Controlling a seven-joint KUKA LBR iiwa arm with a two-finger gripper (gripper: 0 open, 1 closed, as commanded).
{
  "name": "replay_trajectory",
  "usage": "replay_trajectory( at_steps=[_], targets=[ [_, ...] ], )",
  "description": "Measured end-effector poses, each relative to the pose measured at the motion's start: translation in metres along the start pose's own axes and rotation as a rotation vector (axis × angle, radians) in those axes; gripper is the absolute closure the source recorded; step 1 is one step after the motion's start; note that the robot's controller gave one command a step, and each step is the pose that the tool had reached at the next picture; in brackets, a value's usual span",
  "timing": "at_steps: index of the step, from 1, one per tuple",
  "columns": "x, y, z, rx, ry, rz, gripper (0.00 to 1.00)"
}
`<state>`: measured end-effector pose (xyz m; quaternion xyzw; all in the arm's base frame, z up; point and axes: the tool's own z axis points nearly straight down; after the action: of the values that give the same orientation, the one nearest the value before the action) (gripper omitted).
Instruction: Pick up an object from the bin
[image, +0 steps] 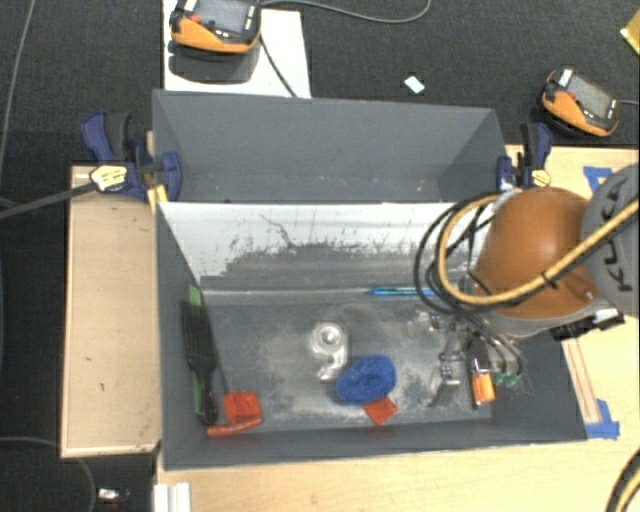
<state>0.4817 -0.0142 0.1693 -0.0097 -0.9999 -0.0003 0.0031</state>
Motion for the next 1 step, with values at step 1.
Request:
replay_trajectory(
  at_steps=[1],
  targets=[
    [-0.0018, 0.0000, -0.0041, 0.000, -0.009, -0.001, 0.00]
  ],
)
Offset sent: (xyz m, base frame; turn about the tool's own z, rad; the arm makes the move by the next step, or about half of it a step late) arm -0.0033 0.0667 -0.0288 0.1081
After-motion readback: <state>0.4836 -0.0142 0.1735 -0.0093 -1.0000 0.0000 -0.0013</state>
